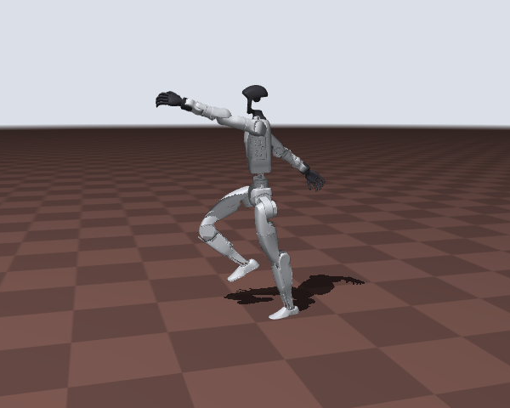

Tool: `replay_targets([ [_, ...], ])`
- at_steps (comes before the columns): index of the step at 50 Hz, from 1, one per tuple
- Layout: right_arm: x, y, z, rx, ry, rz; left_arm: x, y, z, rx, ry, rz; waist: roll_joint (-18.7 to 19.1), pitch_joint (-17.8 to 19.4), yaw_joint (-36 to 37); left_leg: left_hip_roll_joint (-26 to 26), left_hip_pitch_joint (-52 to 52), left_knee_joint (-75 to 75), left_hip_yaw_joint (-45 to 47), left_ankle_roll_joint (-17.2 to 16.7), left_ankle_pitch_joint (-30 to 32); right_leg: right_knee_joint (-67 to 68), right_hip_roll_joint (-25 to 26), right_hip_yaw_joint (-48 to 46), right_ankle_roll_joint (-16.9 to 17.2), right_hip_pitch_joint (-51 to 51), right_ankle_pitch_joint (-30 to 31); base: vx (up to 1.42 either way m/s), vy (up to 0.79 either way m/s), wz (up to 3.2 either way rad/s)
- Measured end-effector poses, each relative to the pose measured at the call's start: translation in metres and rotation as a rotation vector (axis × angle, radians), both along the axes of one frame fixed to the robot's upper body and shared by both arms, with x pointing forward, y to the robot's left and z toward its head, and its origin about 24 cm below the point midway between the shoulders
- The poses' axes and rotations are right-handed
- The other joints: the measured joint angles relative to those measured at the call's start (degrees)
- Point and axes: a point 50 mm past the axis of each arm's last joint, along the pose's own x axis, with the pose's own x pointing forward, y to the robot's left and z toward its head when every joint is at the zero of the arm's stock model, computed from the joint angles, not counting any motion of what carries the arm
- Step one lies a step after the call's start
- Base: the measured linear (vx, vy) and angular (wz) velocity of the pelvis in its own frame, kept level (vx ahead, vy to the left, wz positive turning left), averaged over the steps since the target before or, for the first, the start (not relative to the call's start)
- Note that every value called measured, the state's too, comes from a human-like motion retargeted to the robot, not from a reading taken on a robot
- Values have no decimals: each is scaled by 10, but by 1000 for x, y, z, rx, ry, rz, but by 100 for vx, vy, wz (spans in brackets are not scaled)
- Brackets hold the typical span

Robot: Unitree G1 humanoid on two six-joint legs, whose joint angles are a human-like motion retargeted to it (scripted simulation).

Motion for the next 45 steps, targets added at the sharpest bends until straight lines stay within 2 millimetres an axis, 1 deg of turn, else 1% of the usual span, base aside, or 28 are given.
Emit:
replay_targets([
  [2, 2, 1, -2, -24, -24, -31, 0, -4, 1, 1, -4, -22, -5, -12, 7, -4, 1, 0, -4, -7, -3, -135, -1, -18, 5, 33, 4, 46, -8, 6],
  [4, 18, 0, -17, -45, -82, -23, 7, -11, -14, -18, 15, -64, -8, -21, 14, -7, 6, 0, -12, -11, -6, -318, -6, -48, 19, 102, 13, 48, -8, 33],
  [6, 46, -3, -41, -85, -156, 8, 18, -21, -47, -86, 43, -116, -14, -14, 14, -11, 30, 0, -34, -13, -11, -560, -4, -84, 46, 228, 37, 56, -8, 98],
  [8, 86, -5, -69, -127, -221, 59, 29, -34, -94, -216, 79, -147, -35, 19, 16, -24, 85, 7, -66, -9, -19, -858, 7, -116, 88, 418, 115, 66, -13, 112],
  [10, 141, -3, -97, -93, -315, 154, 33, -47, -160, -274, 206, -171, -69, 37, 63, -54, 119, 31, -72, 11, -20, -1043, 8, -113, 136, 539, 206, 64, -23, -39],
  [12, 220, -6, -120, -146, -511, 202, 20, -52, -259, -256, 439, -206, -98, 41, 148, -81, 111, 106, -38, 42, -6, -1068, -2, -71, 164, 575, 228, 55, -28, -203],
  [13, 268, -10, -126, -207, -633, 194, 1, -48, -316, -248, 598, -214, -116, 46, 189, -92, 88, 184, -13, 46, -14, -1068, -14, -43, 171, 591, 229, 46, -27, -208],
  [14, 319, -16, -126, -276, -760, 184, -28, -39, -373, -273, 782, -224, -131, 33, 210, -84, 9, 337, 7, 47, -45, -1068, -25, -25, 169, 586, 228, 37, -25, -157],
  [15, 373, -22, -119, -346, -889, 166, -68, -28, -427, -323, 976, -233, -144, 11, 221, -66, -99, 528, 25, 45, -89, -1068, -36, -10, 163, 572, 227, 31, -19, -87],
  [16, 433, -30, -102, -439, -1052, 122, -112, -13, -471, -352, 1127, -184, -144, -8, 225, -34, -196, 690, 31, 60, -125, -1068, -32, 0, 159, 556, 220, 32, -13, -67],
  [17, 491, -34, -76, -519, -1213, 64, -163, 1, -508, -372, 1279, -127, -145, -22, 232, -3, -278, 836, 38, 75, -160, -1068, -28, 11, 157, 547, 212, 39, -8, -89],
  [18, 546, -34, -42, -575, -1373, -3, -217, 15, -536, -371, 1434, -56, -146, -22, 245, 24, -331, 948, 46, 91, -191, -1068, -24, 26, 157, 549, 202, 43, -7, -128],
  [20, 639, -24, 48, -641, -1686, -161, -330, 31, -567, -405, 1727, 83, -153, -18, 279, 69, -421, 1121, 57, 113, -239, -1068, -21, 64, 155, 551, 188, 46, -5, -160],
  [21, 672, -15, 100, -656, -1836, -245, -383, 33, -571, -476, 1839, 162, -158, -18, 295, 80, -466, 1177, 53, 114, -250, -1068, -20, 81, 151, 549, 185, 44, -2, -146],
  [22, 697, -6, 153, -658, -1978, -328, -434, 33, -569, -555, 1939, 245, -163, -19, 308, 88, -512, 1226, 46, 114, -258, -1068, -20, 96, 146, 548, 182, 44, 0, -114],
  [24, 721, 13, 255, -632, -2222, -419, -524, 24, -553, -750, 2095, 405, -171, -23, 324, 86, -600, 1282, 24, 109, -266, -1068, -21, 112, 136, 549, 176, 46, 3, -66],
  [25, 724, 21, 302, -615, -2327, -427, -563, 16, -539, -847, 2167, 473, -174, -25, 330, 82, -638, 1297, 14, 109, -270, -1068, -23, 117, 133, 552, 172, 49, 7, -30],
  [27, 717, 31, 377, -623, -2481, -355, -625, 1, -508, -979, 2323, 547, -179, -25, 341, 73, -685, 1291, 8, 117, -275, -1068, -29, 120, 134, 565, 163, 52, 10, -15],
  [29, 702, 37, 436, -666, -2603, -269, -668, -11, -477, -1069, 2454, 605, -181, -26, 352, 66, -714, 1254, 9, 126, -269, -1068, -32, 121, 138, 577, 154, 52, 12, -9],
  [30, 693, 41, 459, -690, -2659, -230, -684, -16, -463, -1105, 2507, 638, -181, -28, 357, 64, -723, 1227, 10, 130, -264, -1068, -33, 120, 140, 583, 150, 51, 13, -7],
  [31, 687, 45, 474, -698, -2712, -191, -693, -19, -454, -1133, 2537, 666, -181, -33, 360, 64, -722, 1186, 15, 135, -257, -1068, -32, 120, 140, 587, 146, 51, 13, -5],
  [33, 679, 54, 493, -697, -2795, -99, -701, -23, -445, -1180, 2573, 691, -180, -44, 363, 64, -706, 1086, 32, 145, -243, -1068, -31, 118, 142, 596, 139, 50, 14, 1],
  [35, 681, 61, 492, -676, -2825, 9, -693, -24, -453, -1209, 2566, 662, -178, -59, 358, 58, -660, 945, 60, 149, -229, -1068, -31, 117, 145, 604, 135, 51, 15, 1],
  [38, 700, 68, 449, -623, -2759, 135, -649, -20, -491, -1182, 2444, 611, -182, -61, 358, 4, -500, 605, 111, 121, -187, -1062, -43, 128, 154, 636, 127, 58, 17, -51],
  [40, 714, 73, 406, -573, -2699, 130, -596, -8, -527, -1102, 2237, 659, -163, -29, 379, -41, -309, 285, 149, 90, -126, -1043, -37, 154, 161, 686, 114, 69, 22, -144],
  [42, 723, 75, 348, -562, -2624, 53, -516, 8, -560, -1037, 1889, 755, -106, 4, 376, -50, -144, 59, 172, 66, -31, -1014, 7, 173, 152, 747, 104, 67, 28, -73],
  [43, 725, 74, 310, -570, -2556, 42, -471, 13, -571, -1019, 1729, 764, -84, 10, 356, -48, -104, 15, 170, 53, 3, -991, 26, 170, 142, 762, 106, 59, 29, 61],
  [45, 716, 66, 212, -573, -2355, 110, -376, 20, -576, -948, 1497, 661, -52, 14, 297, -38, -63, 0, 142, 28, 28, -900, 58, 140, 120, 758, 129, 51, 28, 156],
])
